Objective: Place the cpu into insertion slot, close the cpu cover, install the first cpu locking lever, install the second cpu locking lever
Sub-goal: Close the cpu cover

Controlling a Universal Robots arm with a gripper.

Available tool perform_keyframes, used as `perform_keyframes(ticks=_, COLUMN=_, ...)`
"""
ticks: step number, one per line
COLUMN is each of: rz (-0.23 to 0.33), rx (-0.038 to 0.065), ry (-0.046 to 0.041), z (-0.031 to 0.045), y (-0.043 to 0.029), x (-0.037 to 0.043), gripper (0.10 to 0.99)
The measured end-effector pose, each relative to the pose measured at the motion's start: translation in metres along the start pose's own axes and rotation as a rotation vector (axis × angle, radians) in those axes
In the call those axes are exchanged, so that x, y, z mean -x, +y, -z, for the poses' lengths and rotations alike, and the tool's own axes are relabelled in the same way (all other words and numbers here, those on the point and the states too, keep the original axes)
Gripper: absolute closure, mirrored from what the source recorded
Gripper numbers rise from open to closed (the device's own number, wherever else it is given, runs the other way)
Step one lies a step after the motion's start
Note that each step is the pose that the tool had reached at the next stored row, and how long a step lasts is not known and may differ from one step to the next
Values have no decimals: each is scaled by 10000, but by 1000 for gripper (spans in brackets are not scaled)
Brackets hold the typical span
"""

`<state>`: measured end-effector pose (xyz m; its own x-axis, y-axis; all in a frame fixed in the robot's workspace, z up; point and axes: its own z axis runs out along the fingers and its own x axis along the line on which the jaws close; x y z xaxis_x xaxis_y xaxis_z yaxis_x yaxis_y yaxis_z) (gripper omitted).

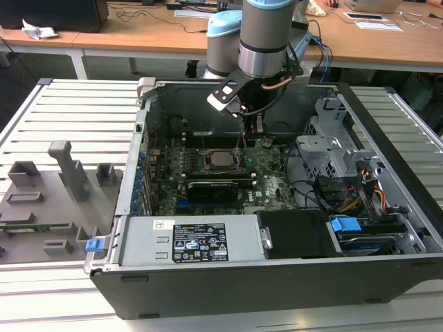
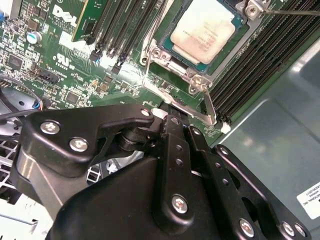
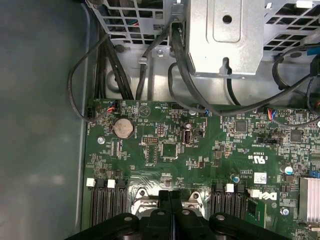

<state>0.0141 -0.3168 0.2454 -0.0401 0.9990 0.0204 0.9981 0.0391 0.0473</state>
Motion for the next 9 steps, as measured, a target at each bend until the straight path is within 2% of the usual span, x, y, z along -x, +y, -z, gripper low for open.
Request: perform_keyframes(ticks=9, rz=0, rx=0, ry=0, z=2, y=-61, x=-2, gripper=980)
